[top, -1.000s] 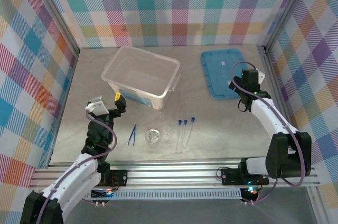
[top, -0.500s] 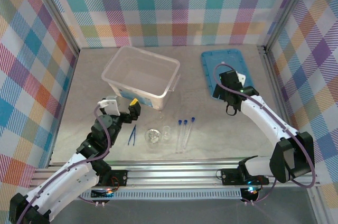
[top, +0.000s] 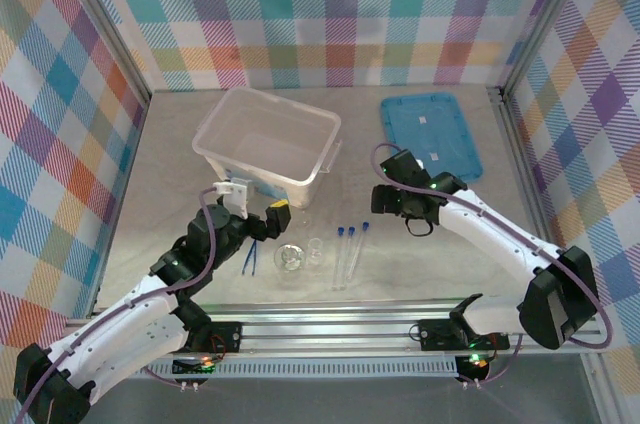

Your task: Organize the chemistry lab equipment

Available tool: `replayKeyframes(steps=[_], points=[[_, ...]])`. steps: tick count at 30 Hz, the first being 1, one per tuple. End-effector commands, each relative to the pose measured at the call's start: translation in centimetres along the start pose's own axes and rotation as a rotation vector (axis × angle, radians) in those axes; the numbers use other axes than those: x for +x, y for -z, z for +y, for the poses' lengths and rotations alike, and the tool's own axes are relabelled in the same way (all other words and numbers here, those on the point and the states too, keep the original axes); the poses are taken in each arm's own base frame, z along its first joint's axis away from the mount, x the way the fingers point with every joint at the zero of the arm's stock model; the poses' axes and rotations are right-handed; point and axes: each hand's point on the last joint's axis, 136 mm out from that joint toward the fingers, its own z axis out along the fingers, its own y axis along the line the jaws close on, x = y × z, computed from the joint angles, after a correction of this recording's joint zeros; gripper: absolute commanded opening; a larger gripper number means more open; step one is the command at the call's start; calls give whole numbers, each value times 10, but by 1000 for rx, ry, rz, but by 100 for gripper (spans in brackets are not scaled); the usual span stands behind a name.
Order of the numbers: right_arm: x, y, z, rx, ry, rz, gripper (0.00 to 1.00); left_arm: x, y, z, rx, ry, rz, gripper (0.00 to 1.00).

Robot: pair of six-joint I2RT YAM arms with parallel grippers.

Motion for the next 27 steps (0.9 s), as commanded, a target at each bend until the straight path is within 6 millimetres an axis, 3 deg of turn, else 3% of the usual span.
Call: replayKeyframes(steps=[1, 8, 15, 20, 24, 27], points=[[18, -2, 11, -10, -13, 69, 81, 7, -2, -17, 44, -18, 57, 100], [44, -14, 42, -54, -11, 144, 68, 16, -8, -22, -3, -58, 107, 100], [63, -35, 56, -59, -32, 216, 54, 12, -5, -28, -18, -132, 83, 87], [64, -45, 60, -59, -69, 220, 47, 7, -2, -29, -9, -117, 54, 96], [64, -54, 68, -61, -78, 239, 44, 21, -13, -35, -17, -149, 140, 93], [63, -60, 68, -35, -87, 244, 36, 30, -21, -34, -45, -177, 196, 92]])
